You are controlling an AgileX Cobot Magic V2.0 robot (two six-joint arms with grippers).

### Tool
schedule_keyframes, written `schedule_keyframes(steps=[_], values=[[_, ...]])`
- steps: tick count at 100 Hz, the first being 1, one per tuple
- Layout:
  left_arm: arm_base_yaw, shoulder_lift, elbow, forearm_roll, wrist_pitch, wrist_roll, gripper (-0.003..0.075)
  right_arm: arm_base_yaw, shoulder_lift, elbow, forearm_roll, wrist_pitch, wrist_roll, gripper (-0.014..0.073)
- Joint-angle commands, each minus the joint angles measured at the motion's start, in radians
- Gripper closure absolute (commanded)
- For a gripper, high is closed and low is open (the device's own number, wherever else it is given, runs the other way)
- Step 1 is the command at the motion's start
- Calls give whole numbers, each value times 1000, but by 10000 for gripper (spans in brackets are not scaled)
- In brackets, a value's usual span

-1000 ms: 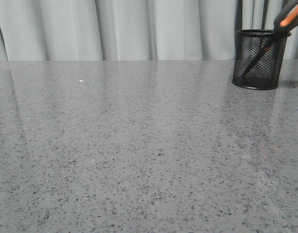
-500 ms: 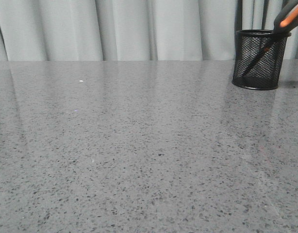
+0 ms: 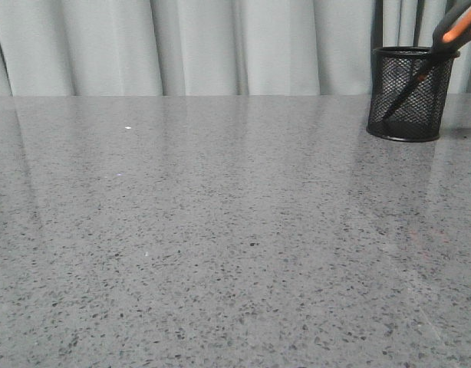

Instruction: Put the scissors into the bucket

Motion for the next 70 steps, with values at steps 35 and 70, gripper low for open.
schedule_keyframes(steps=[35,70], values=[[4,-26,16,-4,-77,-12,741,-6,8,-26,7,-79,-7,662],[4,-26,16,-4,-77,-12,741,-8,0,36,-154,-109,20,662]])
